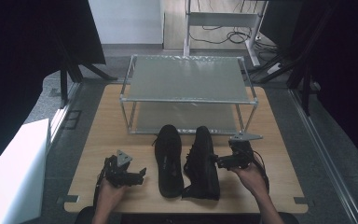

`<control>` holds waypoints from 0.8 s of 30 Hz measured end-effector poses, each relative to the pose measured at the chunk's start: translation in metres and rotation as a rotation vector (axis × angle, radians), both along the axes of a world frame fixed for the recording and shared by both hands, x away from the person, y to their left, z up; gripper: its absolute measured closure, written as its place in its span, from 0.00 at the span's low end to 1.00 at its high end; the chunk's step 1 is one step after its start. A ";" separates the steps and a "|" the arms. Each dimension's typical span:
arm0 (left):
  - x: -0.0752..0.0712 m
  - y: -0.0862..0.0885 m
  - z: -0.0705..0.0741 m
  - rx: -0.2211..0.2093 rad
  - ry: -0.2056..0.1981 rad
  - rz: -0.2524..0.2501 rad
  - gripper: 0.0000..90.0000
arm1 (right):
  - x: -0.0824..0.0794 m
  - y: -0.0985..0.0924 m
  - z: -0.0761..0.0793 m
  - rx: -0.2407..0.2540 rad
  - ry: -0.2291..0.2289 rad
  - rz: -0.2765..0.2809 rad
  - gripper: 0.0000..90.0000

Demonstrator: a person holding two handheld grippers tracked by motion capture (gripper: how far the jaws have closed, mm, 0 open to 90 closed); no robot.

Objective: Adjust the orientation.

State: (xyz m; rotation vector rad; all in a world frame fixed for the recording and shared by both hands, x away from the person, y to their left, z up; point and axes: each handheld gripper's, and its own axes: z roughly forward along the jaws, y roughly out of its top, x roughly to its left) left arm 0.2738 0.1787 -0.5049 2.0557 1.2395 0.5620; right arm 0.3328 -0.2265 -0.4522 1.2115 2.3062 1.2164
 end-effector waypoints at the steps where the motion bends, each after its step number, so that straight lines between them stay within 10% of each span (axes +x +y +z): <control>1: 0.000 0.000 0.000 0.000 0.001 -0.001 0.00 | -0.001 -0.002 0.000 0.000 -0.001 -0.001 0.00; 24: 0.001 -0.006 -0.002 0.009 0.007 -0.013 0.00 | -0.016 -0.068 -0.010 0.068 -0.030 -0.120 0.11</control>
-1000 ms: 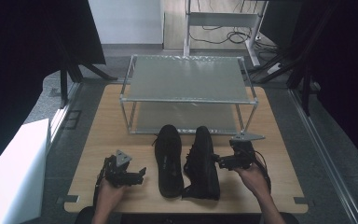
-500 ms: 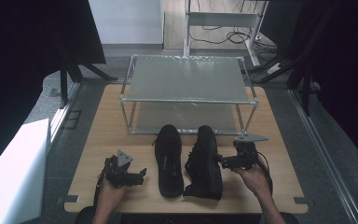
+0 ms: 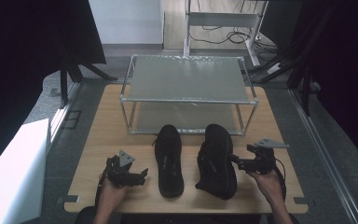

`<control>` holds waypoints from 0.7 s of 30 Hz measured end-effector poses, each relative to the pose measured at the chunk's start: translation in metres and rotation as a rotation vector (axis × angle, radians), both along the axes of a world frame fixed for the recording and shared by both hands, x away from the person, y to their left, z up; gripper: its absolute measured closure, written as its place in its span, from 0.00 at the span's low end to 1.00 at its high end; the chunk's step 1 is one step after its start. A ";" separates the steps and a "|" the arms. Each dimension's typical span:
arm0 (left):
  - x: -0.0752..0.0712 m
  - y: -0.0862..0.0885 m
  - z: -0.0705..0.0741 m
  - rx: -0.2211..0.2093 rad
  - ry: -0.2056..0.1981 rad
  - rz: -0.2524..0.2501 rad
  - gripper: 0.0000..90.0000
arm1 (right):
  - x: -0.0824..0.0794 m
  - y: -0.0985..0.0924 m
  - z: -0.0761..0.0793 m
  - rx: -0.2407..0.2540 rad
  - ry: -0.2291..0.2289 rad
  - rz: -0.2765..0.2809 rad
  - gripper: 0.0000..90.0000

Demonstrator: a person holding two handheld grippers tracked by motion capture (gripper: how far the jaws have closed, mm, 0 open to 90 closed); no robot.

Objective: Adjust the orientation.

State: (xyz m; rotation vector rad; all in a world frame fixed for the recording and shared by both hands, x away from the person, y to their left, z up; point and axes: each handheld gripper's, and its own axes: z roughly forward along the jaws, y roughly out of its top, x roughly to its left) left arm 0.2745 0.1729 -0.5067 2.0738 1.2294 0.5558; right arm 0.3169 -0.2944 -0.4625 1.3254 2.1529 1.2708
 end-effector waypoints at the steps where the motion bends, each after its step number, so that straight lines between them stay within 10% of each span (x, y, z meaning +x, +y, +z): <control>1: 0.000 0.000 0.000 0.000 0.000 -0.002 0.00 | 0.000 -0.008 -0.004 0.006 0.018 -0.010 0.11; 21: -0.001 0.000 0.003 -0.005 0.008 0.002 0.00 | -0.001 -0.049 -0.019 0.034 0.082 -0.122 0.13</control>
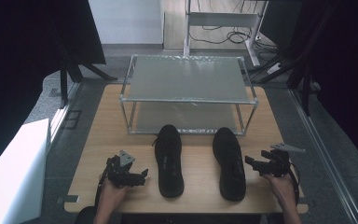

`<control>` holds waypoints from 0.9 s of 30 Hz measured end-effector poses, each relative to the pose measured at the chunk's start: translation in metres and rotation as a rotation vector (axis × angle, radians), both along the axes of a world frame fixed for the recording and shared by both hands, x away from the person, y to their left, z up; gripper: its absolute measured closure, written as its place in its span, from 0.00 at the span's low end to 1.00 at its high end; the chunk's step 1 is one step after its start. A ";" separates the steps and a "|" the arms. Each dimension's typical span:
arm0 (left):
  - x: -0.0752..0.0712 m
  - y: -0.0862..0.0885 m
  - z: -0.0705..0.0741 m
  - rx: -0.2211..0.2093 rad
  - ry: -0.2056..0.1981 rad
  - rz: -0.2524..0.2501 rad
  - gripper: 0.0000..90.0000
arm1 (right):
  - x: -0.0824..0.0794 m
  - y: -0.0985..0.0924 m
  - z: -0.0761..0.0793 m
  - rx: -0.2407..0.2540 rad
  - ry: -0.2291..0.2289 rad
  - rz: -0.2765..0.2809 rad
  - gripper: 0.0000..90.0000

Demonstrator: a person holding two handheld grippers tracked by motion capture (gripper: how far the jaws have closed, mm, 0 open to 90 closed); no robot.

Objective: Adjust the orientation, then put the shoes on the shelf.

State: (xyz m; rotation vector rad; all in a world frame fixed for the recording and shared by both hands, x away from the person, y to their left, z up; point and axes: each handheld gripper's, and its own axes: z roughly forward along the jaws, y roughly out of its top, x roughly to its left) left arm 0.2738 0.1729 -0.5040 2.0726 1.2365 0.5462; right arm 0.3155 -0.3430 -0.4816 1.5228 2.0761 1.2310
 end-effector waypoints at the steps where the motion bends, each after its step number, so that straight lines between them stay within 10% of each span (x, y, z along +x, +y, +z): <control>1: 0.000 0.000 0.001 -0.001 -0.002 0.000 0.00 | -0.001 0.000 0.002 0.009 -0.002 -0.001 0.13; 27: -0.011 -0.027 0.040 -0.194 -0.027 -0.039 0.00 | -0.044 0.005 0.020 0.087 -0.004 0.089 0.10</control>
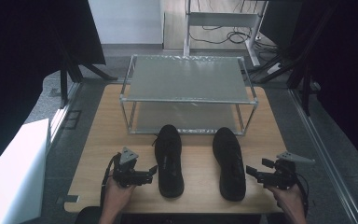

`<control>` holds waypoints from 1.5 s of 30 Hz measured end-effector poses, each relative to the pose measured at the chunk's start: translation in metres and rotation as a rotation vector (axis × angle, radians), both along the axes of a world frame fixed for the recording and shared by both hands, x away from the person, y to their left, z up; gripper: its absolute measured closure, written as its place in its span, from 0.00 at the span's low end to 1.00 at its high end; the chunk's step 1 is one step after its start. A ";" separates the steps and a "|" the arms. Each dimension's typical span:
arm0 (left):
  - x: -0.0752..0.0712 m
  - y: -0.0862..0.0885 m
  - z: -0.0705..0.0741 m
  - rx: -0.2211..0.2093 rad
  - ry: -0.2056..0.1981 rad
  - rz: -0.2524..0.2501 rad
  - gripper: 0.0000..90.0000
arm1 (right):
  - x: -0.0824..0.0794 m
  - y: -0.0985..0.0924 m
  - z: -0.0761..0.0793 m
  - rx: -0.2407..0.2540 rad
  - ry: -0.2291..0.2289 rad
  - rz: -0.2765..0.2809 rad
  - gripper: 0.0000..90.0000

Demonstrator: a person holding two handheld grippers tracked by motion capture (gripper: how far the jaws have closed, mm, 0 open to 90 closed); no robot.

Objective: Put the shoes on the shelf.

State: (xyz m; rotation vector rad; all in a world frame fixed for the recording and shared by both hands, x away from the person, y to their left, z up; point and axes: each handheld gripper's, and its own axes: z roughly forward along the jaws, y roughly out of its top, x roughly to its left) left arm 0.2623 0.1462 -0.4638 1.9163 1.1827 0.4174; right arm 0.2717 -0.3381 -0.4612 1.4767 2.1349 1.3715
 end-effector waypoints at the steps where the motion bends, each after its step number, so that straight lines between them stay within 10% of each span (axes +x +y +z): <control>1: 0.000 -0.003 0.002 -0.003 -0.001 -0.004 0.00 | -0.001 0.001 0.000 -0.001 0.003 0.006 0.10; 23: 0.029 -0.045 -0.008 0.020 0.052 -0.008 0.00 | 0.021 0.033 -0.017 0.012 0.075 0.035 0.12; 35: 0.053 -0.055 -0.029 0.049 0.116 0.024 0.00 | 0.043 0.057 -0.026 -0.142 0.057 -0.029 0.28; 45: 0.051 -0.048 -0.026 0.054 0.099 0.044 0.41 | 0.050 0.065 -0.027 -0.296 -0.047 -0.100 0.66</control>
